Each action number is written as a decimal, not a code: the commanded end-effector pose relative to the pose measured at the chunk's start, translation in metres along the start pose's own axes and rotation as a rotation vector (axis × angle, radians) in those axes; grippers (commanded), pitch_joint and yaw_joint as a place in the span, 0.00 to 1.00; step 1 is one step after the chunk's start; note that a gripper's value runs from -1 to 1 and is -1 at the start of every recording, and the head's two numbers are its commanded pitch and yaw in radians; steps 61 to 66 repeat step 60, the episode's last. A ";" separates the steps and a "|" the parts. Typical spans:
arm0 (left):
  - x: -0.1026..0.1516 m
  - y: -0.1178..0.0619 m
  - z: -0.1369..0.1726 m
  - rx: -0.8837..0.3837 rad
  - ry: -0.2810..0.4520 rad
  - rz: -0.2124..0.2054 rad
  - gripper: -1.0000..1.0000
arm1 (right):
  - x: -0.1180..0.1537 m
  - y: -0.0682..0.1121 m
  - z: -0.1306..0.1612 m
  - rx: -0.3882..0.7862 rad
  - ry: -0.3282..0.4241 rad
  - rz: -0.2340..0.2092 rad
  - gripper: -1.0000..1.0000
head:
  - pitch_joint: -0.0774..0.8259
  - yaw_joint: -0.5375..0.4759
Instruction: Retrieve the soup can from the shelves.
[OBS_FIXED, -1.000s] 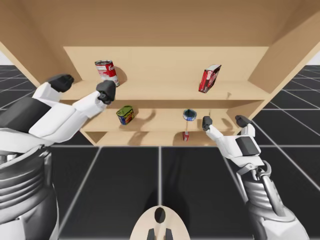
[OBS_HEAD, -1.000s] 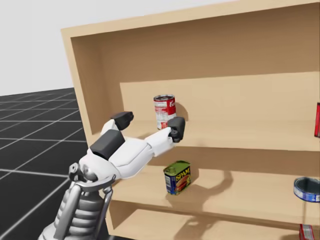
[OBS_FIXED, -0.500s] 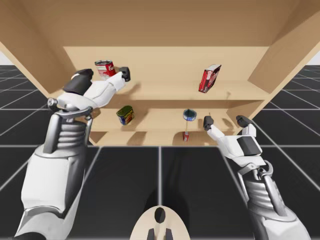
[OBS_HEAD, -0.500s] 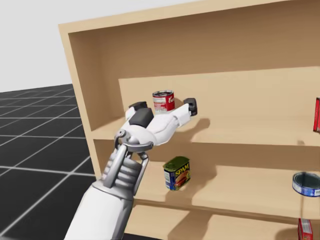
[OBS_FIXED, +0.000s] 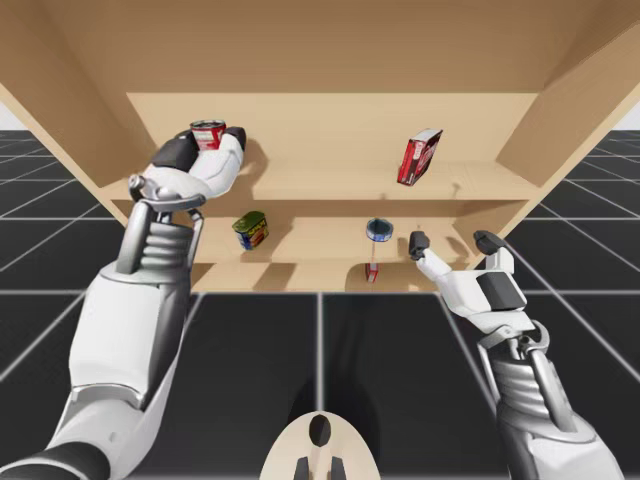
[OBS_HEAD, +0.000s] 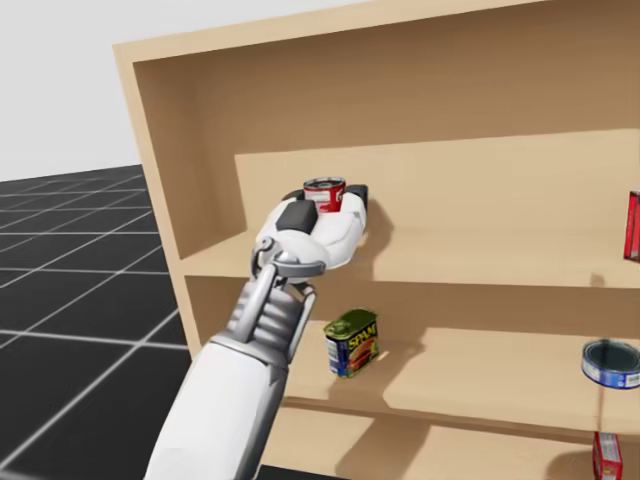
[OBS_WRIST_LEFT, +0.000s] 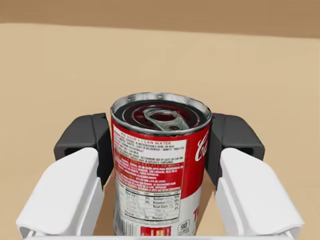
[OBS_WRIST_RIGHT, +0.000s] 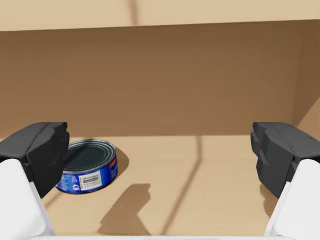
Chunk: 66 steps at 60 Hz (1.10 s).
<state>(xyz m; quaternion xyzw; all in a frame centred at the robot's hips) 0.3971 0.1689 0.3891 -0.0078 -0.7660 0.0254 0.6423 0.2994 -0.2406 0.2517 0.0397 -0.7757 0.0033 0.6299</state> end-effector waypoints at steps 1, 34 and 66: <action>-0.001 -0.004 0.003 0.051 0.182 -0.012 1.00 | -0.001 0.001 0.000 0.003 0.005 -0.010 0.00 | 0.31 0.85; 0.016 0.003 0.022 0.062 0.096 -0.034 1.00 | 0.001 0.000 0.001 0.008 0.010 -0.027 0.00 | 0.32 0.85; 0.057 0.017 0.127 0.013 -0.072 -0.049 1.00 | 0.002 0.001 0.002 0.012 0.005 -0.032 0.00 | 0.32 0.86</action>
